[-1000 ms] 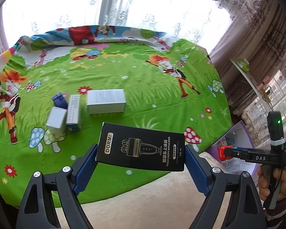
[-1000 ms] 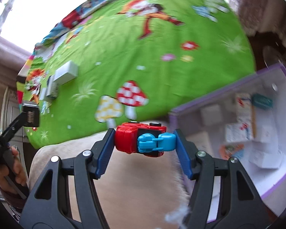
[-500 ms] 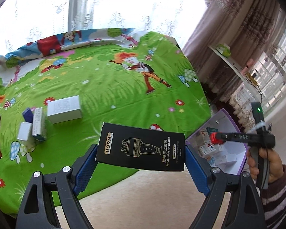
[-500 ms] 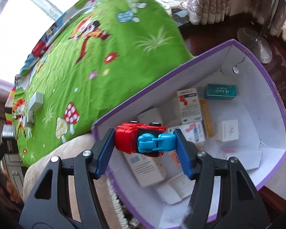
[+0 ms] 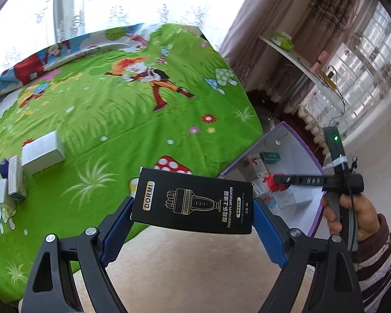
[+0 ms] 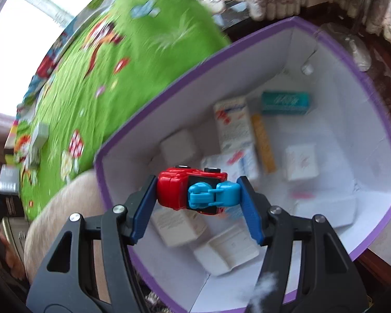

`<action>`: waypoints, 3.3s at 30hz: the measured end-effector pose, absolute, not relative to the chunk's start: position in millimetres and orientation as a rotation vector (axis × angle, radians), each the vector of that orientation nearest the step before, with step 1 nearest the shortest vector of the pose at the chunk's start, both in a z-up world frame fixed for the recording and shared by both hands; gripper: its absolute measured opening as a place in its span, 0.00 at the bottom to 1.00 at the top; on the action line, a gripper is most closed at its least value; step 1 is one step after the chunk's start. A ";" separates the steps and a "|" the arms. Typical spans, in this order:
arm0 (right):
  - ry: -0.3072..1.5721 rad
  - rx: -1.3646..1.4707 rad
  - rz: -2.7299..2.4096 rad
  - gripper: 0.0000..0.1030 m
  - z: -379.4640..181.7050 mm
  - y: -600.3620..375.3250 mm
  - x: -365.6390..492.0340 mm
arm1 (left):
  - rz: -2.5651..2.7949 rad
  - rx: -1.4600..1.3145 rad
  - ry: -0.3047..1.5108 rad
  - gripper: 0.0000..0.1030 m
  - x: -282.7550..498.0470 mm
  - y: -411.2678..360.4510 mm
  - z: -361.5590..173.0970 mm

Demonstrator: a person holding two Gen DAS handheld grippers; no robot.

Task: Organize rigid objects
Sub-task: 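Carry the DORMI box and the toy car over the purple-rimmed box, then open the right gripper to drop the car while the left gripper drops the DORMI box, then move both grippers back to the remaining boxes on the bed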

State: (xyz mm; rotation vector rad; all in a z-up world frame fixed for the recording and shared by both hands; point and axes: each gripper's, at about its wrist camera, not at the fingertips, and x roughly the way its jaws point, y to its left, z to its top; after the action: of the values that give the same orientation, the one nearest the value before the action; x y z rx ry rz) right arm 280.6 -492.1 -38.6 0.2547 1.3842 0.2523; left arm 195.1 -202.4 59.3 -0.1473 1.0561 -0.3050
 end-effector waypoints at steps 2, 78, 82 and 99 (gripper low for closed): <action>1.403 0.243 0.294 0.63 -44.0 -480.7 272.1 | -0.312 -0.137 1.063 0.86 194.3 -208.3 57.2; 1.262 0.464 0.094 0.76 -3.1 -611.1 223.8 | -0.743 0.245 1.434 0.91 270.3 -441.1 -56.0; 1.263 0.457 0.099 0.76 -2.1 -608.2 223.5 | -0.724 0.213 1.429 0.91 273.2 -434.0 -54.5; 1.292 0.410 0.147 0.76 -2.8 -577.0 225.9 | -0.665 -0.005 1.270 0.91 263.8 -361.1 9.6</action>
State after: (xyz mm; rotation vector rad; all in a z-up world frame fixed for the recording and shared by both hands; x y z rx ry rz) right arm 225.9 -577.0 -2.8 0.4096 1.2921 0.1470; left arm 263.8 -361.1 9.6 -0.0053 1.2699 -0.6648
